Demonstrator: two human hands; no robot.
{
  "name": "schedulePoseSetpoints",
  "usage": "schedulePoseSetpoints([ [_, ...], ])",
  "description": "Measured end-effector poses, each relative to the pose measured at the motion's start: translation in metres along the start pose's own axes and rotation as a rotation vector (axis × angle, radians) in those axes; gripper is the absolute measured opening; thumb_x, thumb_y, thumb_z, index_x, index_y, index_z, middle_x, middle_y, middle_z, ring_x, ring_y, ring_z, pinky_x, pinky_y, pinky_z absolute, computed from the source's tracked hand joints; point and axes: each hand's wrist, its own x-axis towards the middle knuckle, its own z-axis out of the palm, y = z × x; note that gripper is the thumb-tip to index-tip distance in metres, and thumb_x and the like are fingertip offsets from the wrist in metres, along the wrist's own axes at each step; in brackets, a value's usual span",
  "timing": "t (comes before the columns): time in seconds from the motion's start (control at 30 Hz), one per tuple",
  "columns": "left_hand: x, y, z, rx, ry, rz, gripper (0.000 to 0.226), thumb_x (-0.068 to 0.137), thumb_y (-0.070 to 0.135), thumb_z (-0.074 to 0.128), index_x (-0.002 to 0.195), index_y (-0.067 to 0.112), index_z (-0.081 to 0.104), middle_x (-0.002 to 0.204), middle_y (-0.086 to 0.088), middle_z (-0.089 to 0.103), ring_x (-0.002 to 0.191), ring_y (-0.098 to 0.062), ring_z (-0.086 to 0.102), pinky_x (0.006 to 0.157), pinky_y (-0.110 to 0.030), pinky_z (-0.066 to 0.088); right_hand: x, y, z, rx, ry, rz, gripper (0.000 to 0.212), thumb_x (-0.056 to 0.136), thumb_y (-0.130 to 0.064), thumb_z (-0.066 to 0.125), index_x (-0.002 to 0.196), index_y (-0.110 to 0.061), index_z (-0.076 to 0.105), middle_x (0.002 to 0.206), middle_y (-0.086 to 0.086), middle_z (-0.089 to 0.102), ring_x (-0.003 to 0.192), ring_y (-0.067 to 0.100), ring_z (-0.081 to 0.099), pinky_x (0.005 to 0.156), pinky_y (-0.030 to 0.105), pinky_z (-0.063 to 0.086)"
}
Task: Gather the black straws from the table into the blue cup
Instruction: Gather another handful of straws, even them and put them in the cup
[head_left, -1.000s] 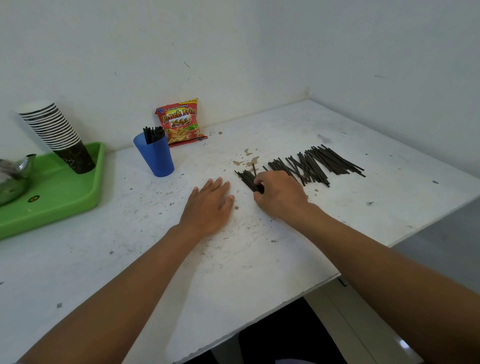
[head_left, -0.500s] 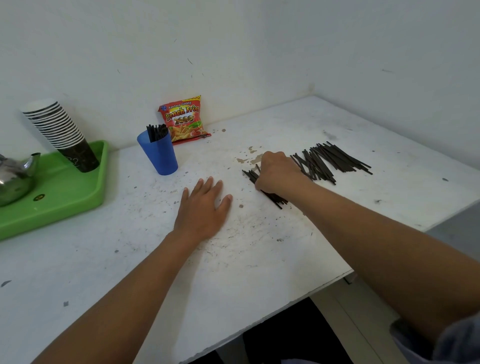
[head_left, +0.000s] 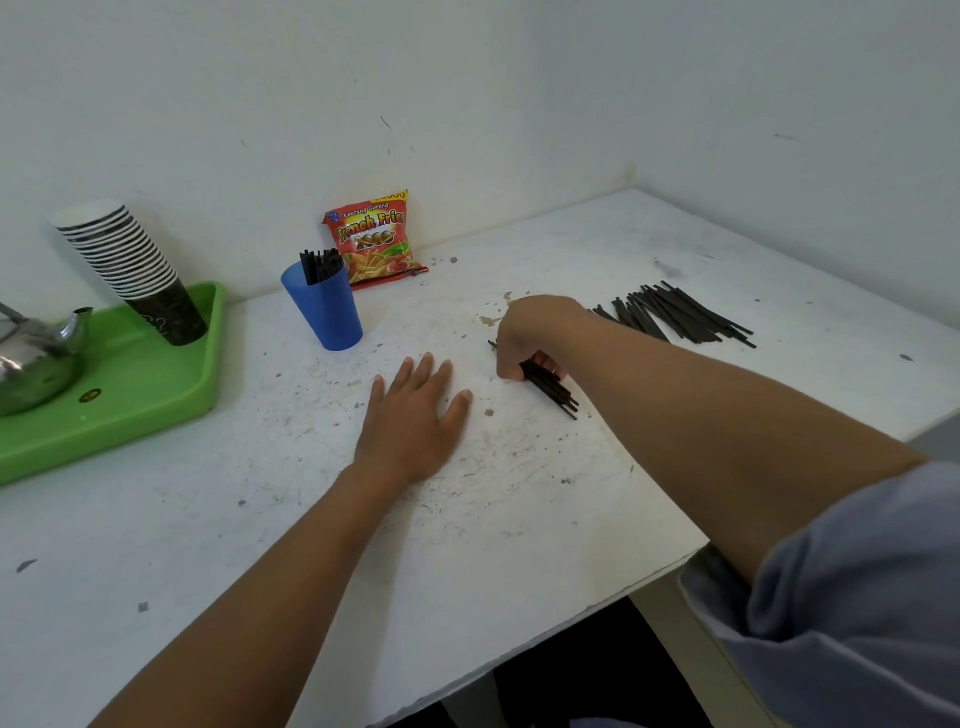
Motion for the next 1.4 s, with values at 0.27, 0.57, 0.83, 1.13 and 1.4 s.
schedulePoseSetpoints([
  [0.27, 0.000, -0.001, 0.000, -0.001, 0.003, 0.002, 0.071, 0.101, 0.067, 0.016, 0.163, 0.031, 0.018, 0.173, 0.003, 0.011, 0.159, -0.020, 0.005, 0.128, -0.052, 0.003, 0.005, -0.009, 0.007, -0.121, 0.022, 0.031, 0.026, 0.080, -0.016, 0.067, 0.106, -0.010, 0.066, 0.102, 0.005, 0.065, 0.077, 0.024, 0.064, 0.063, 0.026, 0.049],
  [0.57, -0.001, -0.001, -0.001, -0.029, 0.020, 0.010, 0.070, 0.101, 0.066, 0.019, 0.162, 0.031, 0.021, 0.172, 0.003, 0.013, 0.159, -0.020, 0.007, 0.128, -0.052, 0.005, 0.013, 0.000, 0.007, -0.100, -0.004, -0.014, 0.021, 0.089, -0.023, 0.067, 0.077, -0.013, 0.052, 0.077, 0.002, 0.053, 0.068, 0.021, 0.060, 0.064, 0.030, 0.050],
  [0.83, -0.001, -0.001, -0.001, -0.030, 0.019, 0.006, 0.071, 0.101, 0.067, 0.019, 0.162, 0.031, 0.021, 0.172, 0.003, 0.013, 0.159, -0.021, 0.007, 0.128, -0.051, 0.004, 0.015, -0.006, 0.015, -0.125, 0.014, 0.015, 0.013, 0.089, -0.014, 0.059, 0.079, -0.009, 0.053, 0.076, 0.006, 0.051, 0.059, 0.019, 0.052, 0.050, 0.026, 0.044],
  [1.13, -0.002, 0.000, -0.004, -0.039, 0.017, 0.005, 0.071, 0.101, 0.067, 0.021, 0.162, 0.031, 0.022, 0.172, 0.003, 0.014, 0.159, -0.020, 0.008, 0.128, -0.051, 0.005, 0.036, 0.009, 0.017, 0.485, -0.181, 0.151, 0.019, 0.090, -0.009, 0.037, 0.100, -0.005, 0.053, 0.085, 0.012, 0.053, 0.063, 0.024, 0.048, 0.064, 0.031, 0.048],
  [1.4, -0.007, 0.002, -0.008, -0.160, 0.035, 0.008, 0.063, 0.105, 0.057, 0.029, 0.160, 0.026, 0.032, 0.170, 0.001, 0.023, 0.158, -0.019, 0.013, 0.128, -0.048, 0.008, 0.038, -0.001, 0.025, 1.135, 0.068, 0.016, 0.023, 0.101, -0.018, 0.035, 0.102, -0.004, 0.054, 0.080, 0.009, 0.058, 0.061, 0.019, 0.055, 0.056, 0.026, 0.045],
])
